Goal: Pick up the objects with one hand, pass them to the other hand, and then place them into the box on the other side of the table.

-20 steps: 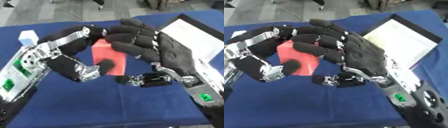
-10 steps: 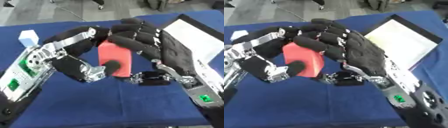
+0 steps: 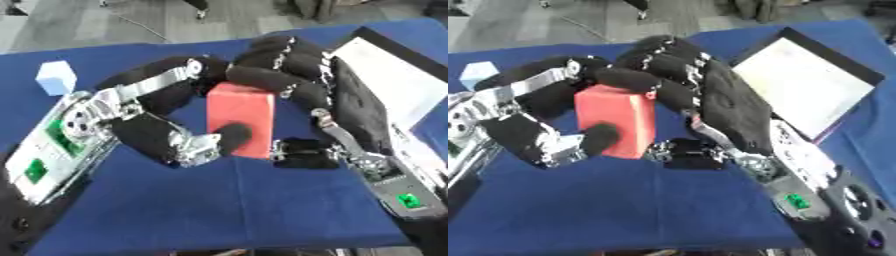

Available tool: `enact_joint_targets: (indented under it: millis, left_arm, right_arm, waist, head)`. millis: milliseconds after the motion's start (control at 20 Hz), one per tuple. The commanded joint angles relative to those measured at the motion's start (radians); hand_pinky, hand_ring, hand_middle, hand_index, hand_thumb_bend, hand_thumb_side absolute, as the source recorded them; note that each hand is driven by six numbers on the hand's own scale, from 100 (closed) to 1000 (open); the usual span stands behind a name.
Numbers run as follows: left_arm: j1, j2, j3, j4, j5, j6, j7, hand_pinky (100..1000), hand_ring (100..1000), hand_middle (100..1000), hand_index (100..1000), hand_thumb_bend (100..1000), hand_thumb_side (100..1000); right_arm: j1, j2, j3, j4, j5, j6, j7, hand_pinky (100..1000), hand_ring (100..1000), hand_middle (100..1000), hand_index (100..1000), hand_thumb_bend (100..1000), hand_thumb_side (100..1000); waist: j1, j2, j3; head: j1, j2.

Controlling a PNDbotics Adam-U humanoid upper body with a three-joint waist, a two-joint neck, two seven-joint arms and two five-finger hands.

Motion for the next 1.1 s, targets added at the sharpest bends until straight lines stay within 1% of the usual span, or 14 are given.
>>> enact_joint_targets:
  millis: [50,100,250,400,550,650,900,1100]
  left_arm:
    - [-0.004,0.007,-0.006,-0.009,-0.006,-0.004,-0.019,758,535,507,617,100,463]
    - [-0.004,0.006,-0.005,-0.008,-0.006,-0.005,-0.019,759,538,509,619,100,464]
    - [-0.005,0.005,-0.002,-0.006,-0.005,-0.007,-0.017,760,543,514,626,100,472]
    - [-0.006,0.005,-0.002,-0.005,-0.004,-0.009,-0.02,764,555,527,642,100,495]
    - [-0.007,0.004,-0.001,-0.005,-0.004,-0.012,-0.03,769,568,543,660,100,529]
    - [-0.008,0.004,-0.001,-0.006,-0.004,-0.016,-0.039,771,573,551,669,100,563]
    - [-0.011,0.003,-0.001,-0.007,-0.003,-0.02,-0.05,774,578,557,676,100,584]
    - [-0.012,0.003,-0.001,-0.01,-0.003,-0.024,-0.063,780,589,571,692,100,643]
  right_arm:
    - [-0.017,0.0,-0.035,-0.01,-0.05,0.038,-0.108,721,602,348,617,100,100]
    - [-0.016,0.0,-0.035,-0.01,-0.058,0.039,-0.132,715,594,335,556,100,100]
    - [-0.014,-0.001,-0.033,-0.01,-0.064,0.033,-0.168,712,589,327,494,100,100]
    - [-0.012,-0.001,-0.031,-0.01,-0.063,0.024,-0.173,711,587,326,413,100,100]
    - [-0.011,-0.001,-0.031,-0.01,-0.064,0.016,-0.169,711,587,323,355,100,100]
    - [-0.01,-0.002,-0.031,-0.01,-0.065,0.013,-0.165,710,587,324,333,100,100]
    - [-0.009,-0.003,-0.033,-0.01,-0.063,0.004,-0.157,710,587,324,311,100,100]
    - [-0.008,-0.005,-0.034,-0.01,-0.062,-0.002,-0.148,712,589,325,302,100,100]
  waist:
    - [-0.002,-0.013,-0.001]
    - [-0.001,-0.013,-0.001]
    - [-0.001,-0.013,-0.001]
    - [-0.002,-0.013,-0.001]
    - [-0.002,-0.013,-0.001]
    - [-0.002,-0.013,-0.001]
    - [-0.003,-0.014,0.0]
    - [-0.003,-0.014,0.0]
  head:
    - [0.003,-0.003]
    - [0.003,-0.003]
    - [0.004,-0.003]
    - [0.004,-0.003]
    - [0.004,-0.003]
    - [0.004,-0.003]
    - [0.004,-0.003]
    - [0.004,-0.003]
